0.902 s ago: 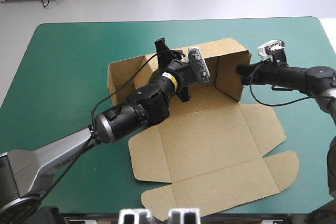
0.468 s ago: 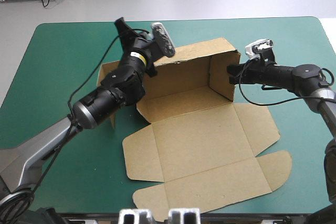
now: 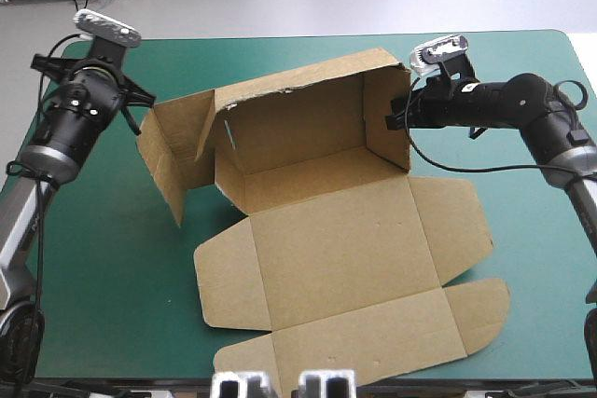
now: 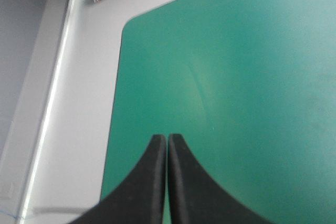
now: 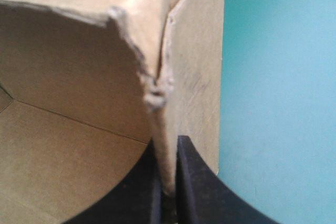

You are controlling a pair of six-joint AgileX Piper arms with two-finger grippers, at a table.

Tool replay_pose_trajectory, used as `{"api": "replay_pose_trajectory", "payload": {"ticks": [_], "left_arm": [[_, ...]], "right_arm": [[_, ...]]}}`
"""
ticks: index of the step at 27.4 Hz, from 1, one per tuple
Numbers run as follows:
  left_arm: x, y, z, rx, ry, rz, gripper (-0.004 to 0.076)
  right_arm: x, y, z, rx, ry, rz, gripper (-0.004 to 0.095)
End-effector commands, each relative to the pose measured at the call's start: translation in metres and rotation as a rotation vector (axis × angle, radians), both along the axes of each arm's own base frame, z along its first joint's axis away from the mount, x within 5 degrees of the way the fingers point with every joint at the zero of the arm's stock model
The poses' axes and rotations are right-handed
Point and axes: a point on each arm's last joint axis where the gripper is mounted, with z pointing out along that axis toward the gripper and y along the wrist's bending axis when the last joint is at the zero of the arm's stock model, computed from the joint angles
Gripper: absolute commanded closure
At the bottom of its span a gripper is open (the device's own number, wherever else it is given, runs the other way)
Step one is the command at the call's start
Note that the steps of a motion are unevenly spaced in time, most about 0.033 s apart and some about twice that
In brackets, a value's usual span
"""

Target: Fold the box

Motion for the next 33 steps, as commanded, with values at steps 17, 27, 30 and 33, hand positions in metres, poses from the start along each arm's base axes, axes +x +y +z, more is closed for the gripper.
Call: {"api": "replay_pose_trajectory", "payload": {"ticks": [17, 27, 30, 33], "left_arm": [[-0.014, 0.032, 0.013, -0.417, 0.028, -0.081, 0.0724], [-0.012, 0.032, 0.014, -0.365, 0.013, -0.128, 0.0724], [-0.01, 0.032, 0.012, -0.365, 0.02, -0.129, 0.0724], [-0.009, 0.032, 0.006, -0.362, 0.063, -0.131, 0.0724]], "right_arm": [[0.029, 0.002, -0.047, -0.196, 0.303, -0.075, 0.0913], [0.065, 0.005, -0.084, -0.231, 0.218, -0.079, 0.0709], [0.069, 0.006, -0.074, -0.238, 0.174, -0.068, 0.0558], [0.07, 0.006, -0.042, -0.249, 0.153, -0.049, 0.0526]]}}
